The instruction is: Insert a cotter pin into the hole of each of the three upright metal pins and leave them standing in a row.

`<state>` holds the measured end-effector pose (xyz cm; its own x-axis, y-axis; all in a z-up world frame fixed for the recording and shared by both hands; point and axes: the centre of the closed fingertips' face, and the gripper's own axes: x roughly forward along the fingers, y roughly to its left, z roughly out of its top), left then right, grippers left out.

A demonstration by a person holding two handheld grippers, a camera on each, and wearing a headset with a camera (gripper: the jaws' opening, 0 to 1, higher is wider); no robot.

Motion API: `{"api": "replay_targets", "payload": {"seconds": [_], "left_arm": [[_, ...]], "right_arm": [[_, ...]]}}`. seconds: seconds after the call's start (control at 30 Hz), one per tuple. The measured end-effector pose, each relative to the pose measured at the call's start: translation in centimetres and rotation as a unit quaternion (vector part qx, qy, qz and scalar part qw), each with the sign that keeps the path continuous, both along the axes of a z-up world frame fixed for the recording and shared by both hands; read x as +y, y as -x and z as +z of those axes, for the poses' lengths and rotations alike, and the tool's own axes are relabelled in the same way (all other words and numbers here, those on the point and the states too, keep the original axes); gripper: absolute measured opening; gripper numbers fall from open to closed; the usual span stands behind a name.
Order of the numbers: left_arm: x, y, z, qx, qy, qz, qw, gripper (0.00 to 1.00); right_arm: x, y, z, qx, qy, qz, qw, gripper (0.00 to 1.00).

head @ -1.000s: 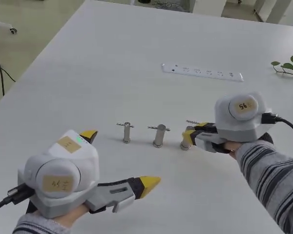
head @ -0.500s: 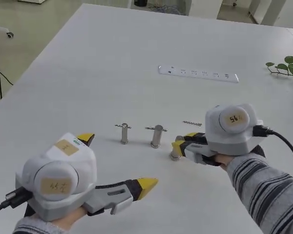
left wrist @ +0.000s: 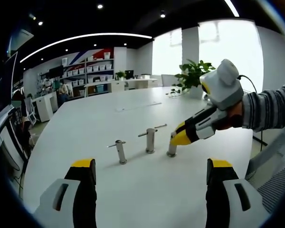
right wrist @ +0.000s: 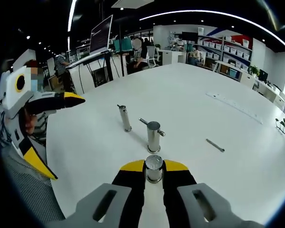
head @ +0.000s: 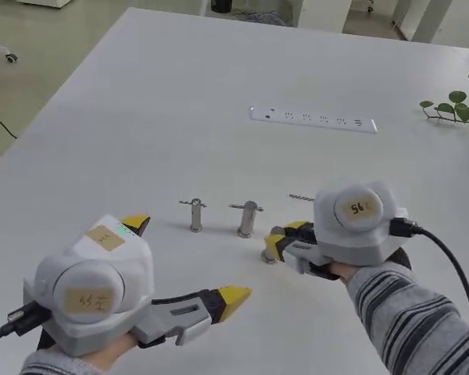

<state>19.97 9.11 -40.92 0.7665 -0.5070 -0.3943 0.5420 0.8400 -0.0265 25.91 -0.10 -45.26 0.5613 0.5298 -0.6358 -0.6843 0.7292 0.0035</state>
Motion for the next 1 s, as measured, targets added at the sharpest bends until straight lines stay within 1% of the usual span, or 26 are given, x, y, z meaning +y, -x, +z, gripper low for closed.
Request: {"api": "replay_targets", "payload": {"seconds": [0.13, 0.23, 0.43, 0.5, 0.63, 0.7, 0.73, 0.77, 0.83, 1.0], "left_arm": [[-0.1, 0.0, -0.1, 0.0, -0.001, -0.001, 1.0, 0.96], [-0.1, 0.1, -0.1, 0.001, -0.002, -0.001, 1.0, 0.96], [0.0, 0.0, -0.2, 0.002, -0.005, 0.002, 1.0, 0.96], [0.0, 0.0, -0.2, 0.003, -0.006, 0.002, 1.0, 0.96], [0.0, 0.0, -0.1, 0.004, -0.007, 0.003, 1.0, 0.97], [-0.1, 0.0, 0.0, 0.003, -0.007, 0.003, 1.0, 0.97], [-0.1, 0.0, 0.0, 0.003, -0.007, 0.003, 1.0, 0.97], [-0.1, 0.0, 0.1, 0.002, -0.008, 0.004, 1.0, 0.97], [-0.1, -0.1, 0.2, 0.002, -0.008, 0.005, 0.9999, 0.97], [-0.1, 0.0, 0.2, 0.003, -0.012, 0.008, 0.9999, 0.98]], "right_arm": [[0.0, 0.1, 0.0, -0.003, 0.001, 0.001, 1.0, 0.08], [0.0, 0.1, 0.0, -0.005, -0.004, -0.001, 1.0, 0.08], [0.0, 0.1, 0.1, -0.002, -0.007, 0.012, 0.9999, 0.09], [0.0, 0.1, 0.3, -0.004, -0.013, 0.017, 0.9998, 0.11], [-0.2, 0.5, 0.7, -0.001, -0.014, 0.028, 0.9995, 0.16], [-0.4, 0.7, 0.9, -0.001, -0.011, 0.036, 0.9993, 0.17], [-0.6, 0.8, 0.9, 0.003, -0.011, 0.037, 0.9992, 0.18], [-0.8, 1.0, 1.0, 0.011, -0.016, 0.038, 0.9991, 0.2], [-1.2, 1.0, 1.2, 0.012, -0.021, 0.039, 0.999, 0.2], [-2.4, 0.9, 1.4, 0.01, -0.006, 0.052, 0.9986, 0.2]]}}
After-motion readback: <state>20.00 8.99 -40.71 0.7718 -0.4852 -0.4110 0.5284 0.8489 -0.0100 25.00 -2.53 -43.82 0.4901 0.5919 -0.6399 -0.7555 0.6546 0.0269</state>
